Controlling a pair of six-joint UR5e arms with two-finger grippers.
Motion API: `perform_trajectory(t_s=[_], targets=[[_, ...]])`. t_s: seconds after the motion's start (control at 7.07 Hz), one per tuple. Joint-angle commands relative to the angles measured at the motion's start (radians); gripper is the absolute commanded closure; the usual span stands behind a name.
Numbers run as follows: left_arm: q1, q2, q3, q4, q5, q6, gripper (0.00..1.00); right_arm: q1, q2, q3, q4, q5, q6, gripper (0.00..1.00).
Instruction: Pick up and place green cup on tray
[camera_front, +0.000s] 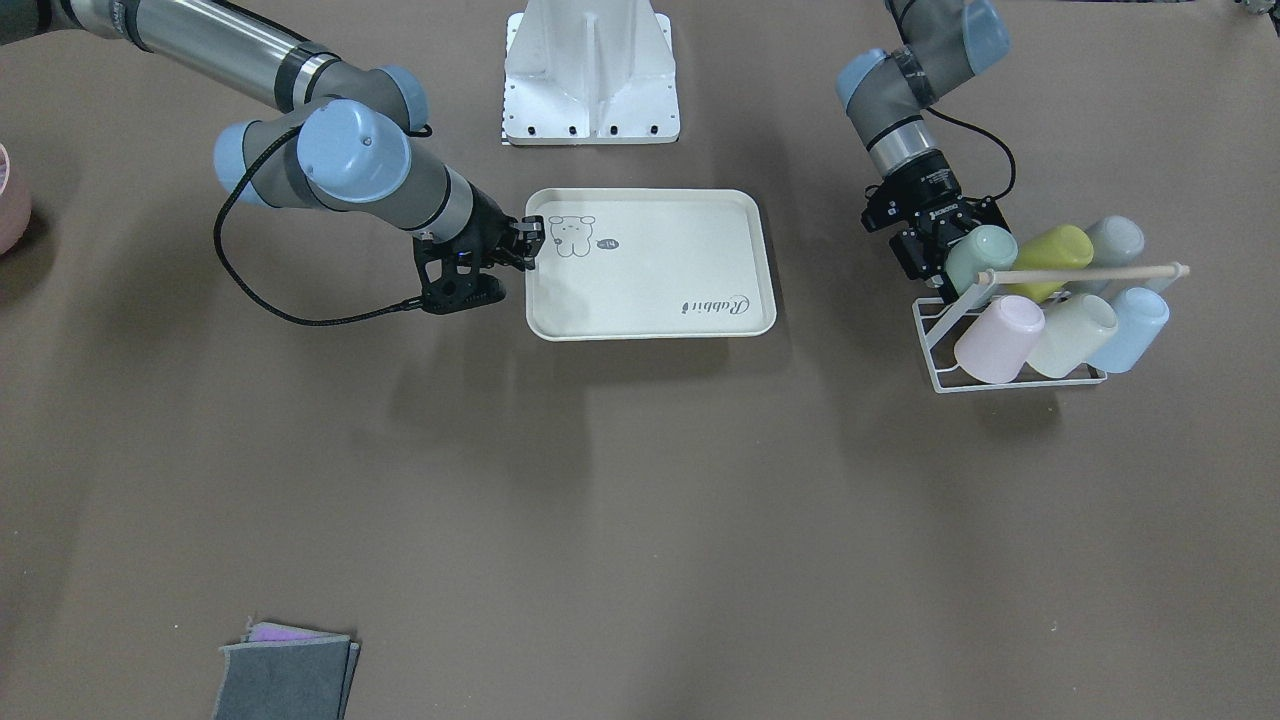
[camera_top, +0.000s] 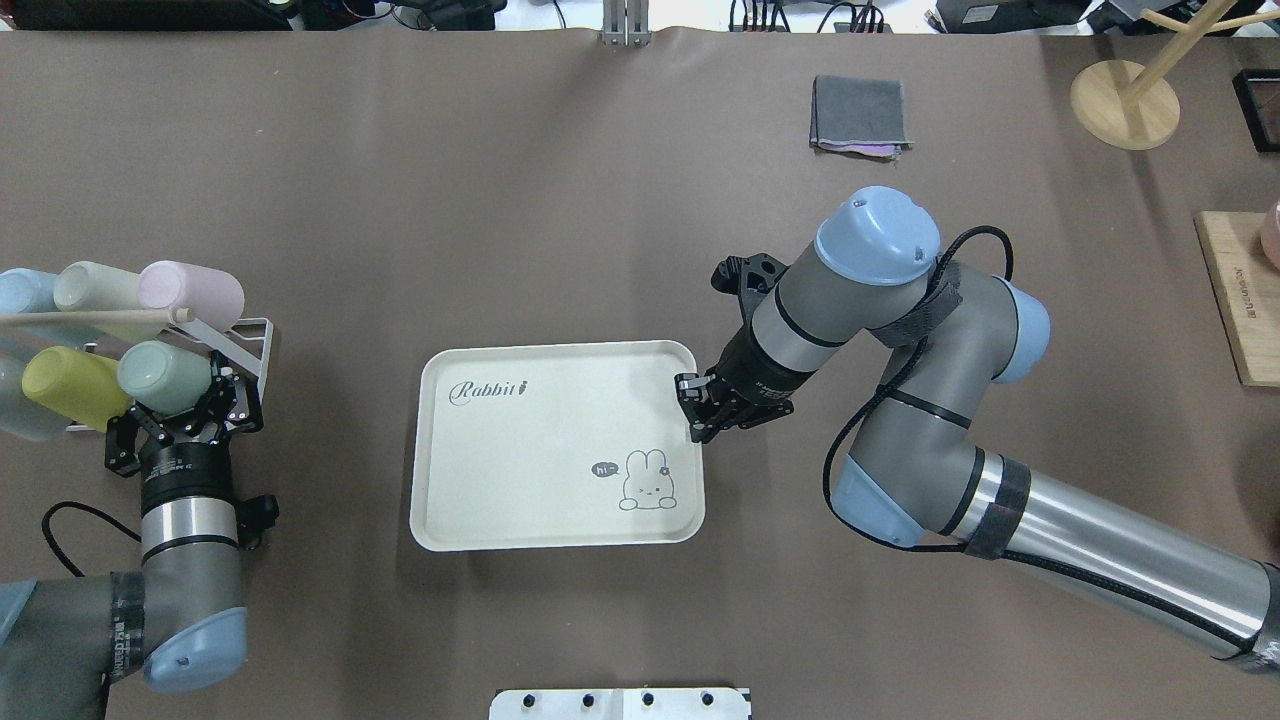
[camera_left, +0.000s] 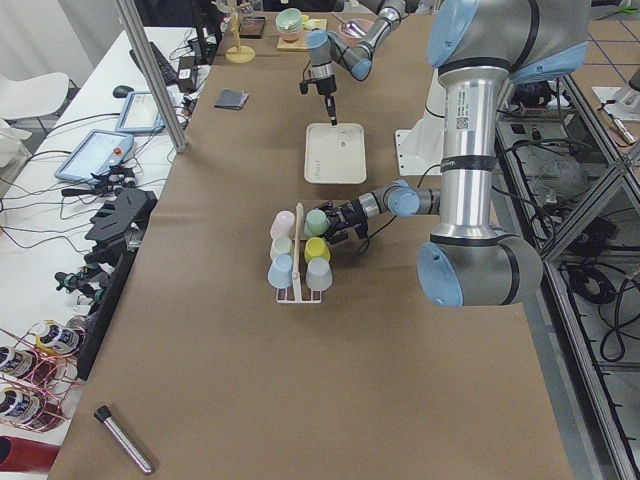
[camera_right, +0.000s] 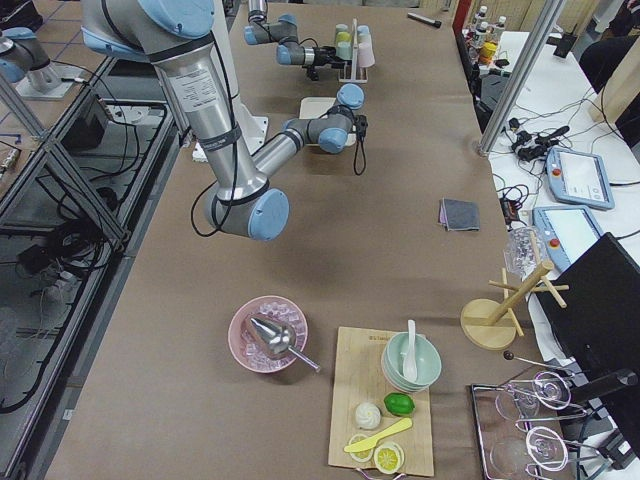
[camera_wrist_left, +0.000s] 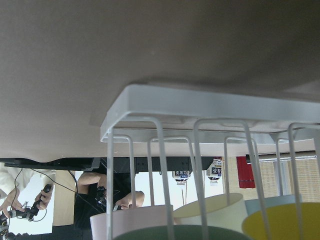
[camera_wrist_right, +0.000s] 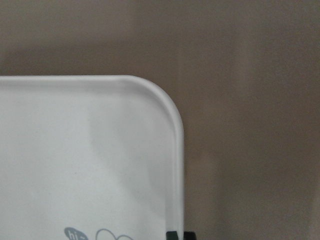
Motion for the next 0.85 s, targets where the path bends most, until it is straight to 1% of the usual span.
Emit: perform_trajectory(t_s=[0.0,0.14,0.42,0.71], targets=[[-0.006,0.008,-0.043,0.015,0.000,0.001,0.21,0.007,-0.003,-0.004,0.001,-0.006,0.001,0.10],[-0.006,0.011,-0.080,0.052,0.000,0.015,0.22,0.021,-0.003,-0.002,0.001,-0.006,0.003,0.01],[-0.026,0.017,-0.117,0.066,-0.002,0.015,0.22,0.052,-0.021,0.016,0.001,0.001,0.005,0.01],[-0.034,0.019,-0.137,0.066,-0.002,0.021,0.22,0.104,-0.108,0.102,-0.001,0.017,-0.024,0.01]])
